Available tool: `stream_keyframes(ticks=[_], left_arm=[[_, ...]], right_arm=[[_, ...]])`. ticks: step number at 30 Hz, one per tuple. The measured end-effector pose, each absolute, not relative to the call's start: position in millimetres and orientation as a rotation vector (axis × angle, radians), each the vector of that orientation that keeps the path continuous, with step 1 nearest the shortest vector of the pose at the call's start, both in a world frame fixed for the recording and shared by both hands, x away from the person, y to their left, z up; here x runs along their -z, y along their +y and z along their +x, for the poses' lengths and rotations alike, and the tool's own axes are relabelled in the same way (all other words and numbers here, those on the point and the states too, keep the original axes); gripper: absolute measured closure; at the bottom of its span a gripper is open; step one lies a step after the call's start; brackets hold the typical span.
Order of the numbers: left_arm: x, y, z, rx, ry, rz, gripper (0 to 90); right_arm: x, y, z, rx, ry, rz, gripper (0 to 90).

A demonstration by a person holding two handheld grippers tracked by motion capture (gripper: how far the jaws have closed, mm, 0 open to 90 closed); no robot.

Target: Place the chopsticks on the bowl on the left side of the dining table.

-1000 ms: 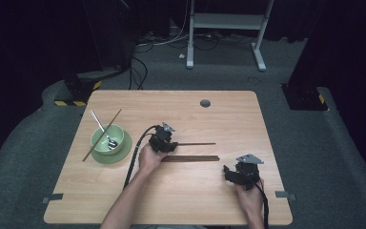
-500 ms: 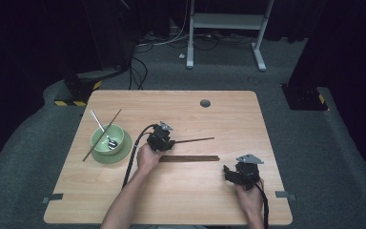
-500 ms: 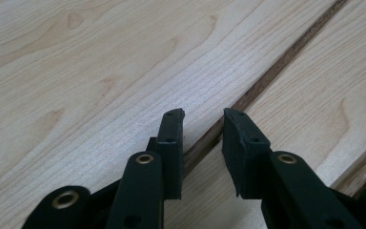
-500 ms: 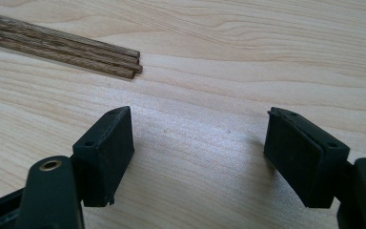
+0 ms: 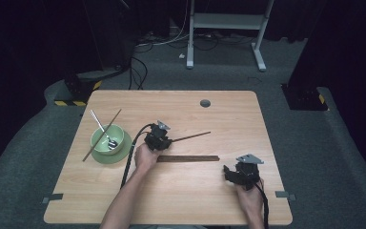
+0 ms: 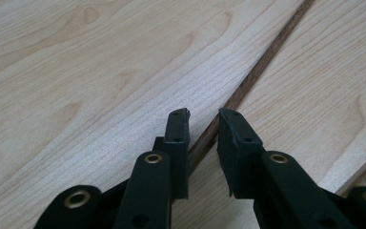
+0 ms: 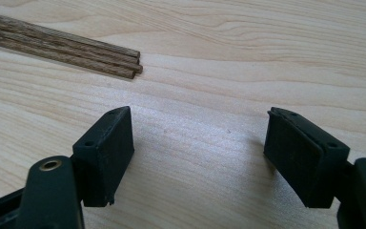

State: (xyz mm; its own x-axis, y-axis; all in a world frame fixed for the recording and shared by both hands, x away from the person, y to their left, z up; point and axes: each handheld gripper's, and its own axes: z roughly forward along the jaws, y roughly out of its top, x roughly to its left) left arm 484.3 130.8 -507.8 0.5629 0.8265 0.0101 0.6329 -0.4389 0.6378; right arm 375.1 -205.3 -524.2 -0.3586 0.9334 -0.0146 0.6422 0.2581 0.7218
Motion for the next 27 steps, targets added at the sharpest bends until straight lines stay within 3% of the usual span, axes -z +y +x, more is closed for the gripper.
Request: stream_keyframes(ticks=[27], left_arm=[[507.6, 157.1, 485.7, -0.477, 1.22, 2.204, 82.6]], right_arm=[[524.2, -205.3, 375.1, -0.88, 2.093, 1.428, 24.7]])
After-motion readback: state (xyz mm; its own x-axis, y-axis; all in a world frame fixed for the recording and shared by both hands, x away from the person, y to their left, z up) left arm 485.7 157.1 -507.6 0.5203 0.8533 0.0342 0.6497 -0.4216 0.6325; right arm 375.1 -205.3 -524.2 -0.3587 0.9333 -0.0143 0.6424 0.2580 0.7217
